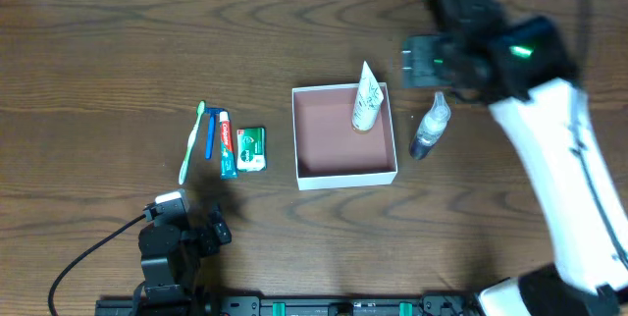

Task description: Pack container

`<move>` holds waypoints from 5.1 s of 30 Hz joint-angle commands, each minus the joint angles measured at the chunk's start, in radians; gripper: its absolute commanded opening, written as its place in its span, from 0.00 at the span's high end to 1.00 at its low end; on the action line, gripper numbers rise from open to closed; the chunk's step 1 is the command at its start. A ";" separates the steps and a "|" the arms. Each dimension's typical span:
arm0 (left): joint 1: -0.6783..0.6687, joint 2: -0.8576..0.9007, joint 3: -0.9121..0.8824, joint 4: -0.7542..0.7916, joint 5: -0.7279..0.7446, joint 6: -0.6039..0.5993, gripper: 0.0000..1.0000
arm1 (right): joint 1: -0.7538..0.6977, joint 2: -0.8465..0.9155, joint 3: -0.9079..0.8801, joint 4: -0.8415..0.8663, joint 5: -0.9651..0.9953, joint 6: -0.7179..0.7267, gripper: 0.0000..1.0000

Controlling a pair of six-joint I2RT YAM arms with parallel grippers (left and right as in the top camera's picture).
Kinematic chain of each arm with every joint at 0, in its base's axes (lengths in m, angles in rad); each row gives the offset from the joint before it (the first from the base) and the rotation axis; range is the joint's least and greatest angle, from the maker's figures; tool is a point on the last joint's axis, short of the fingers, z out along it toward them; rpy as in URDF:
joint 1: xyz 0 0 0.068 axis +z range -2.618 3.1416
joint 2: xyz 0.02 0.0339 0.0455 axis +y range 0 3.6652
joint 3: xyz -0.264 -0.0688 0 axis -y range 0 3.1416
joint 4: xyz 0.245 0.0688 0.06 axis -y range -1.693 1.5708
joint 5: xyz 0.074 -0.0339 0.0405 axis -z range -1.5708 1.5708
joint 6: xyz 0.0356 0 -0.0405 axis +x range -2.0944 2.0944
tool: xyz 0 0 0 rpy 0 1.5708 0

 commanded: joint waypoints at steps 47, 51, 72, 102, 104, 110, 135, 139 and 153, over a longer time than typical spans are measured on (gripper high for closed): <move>0.005 -0.005 -0.014 -0.003 0.000 0.013 0.02 | -0.095 -0.101 -0.490 0.306 -0.048 -0.002 0.68; 0.005 -0.005 -0.014 -0.003 0.000 0.013 0.02 | -0.065 -0.211 -0.401 0.226 -0.093 -0.032 0.68; 0.005 -0.005 -0.014 -0.003 0.000 0.013 0.02 | 0.160 -0.097 -0.404 0.223 -0.240 0.123 0.68; 0.005 -0.005 -0.014 -0.003 0.000 0.013 0.02 | 0.129 -0.097 -0.507 0.351 -0.082 0.119 0.16; 0.005 -0.005 -0.014 -0.003 0.000 0.013 0.02 | 0.097 -0.157 -0.506 0.364 -0.039 0.119 0.08; 0.005 -0.005 -0.014 -0.002 -0.014 0.027 0.02 | -0.116 -0.312 -0.506 0.408 -0.045 0.187 0.01; 0.005 0.715 0.610 -0.027 -0.027 -0.088 0.02 | -0.482 -0.356 -0.506 0.384 -0.144 0.201 0.01; 0.005 1.064 0.890 -0.145 -0.027 0.008 0.02 | -0.482 -0.356 -0.506 0.384 -0.144 0.202 0.01; 0.062 1.739 1.082 -0.122 -0.028 0.312 0.03 | -0.482 -0.356 -0.506 0.384 -0.144 0.202 0.01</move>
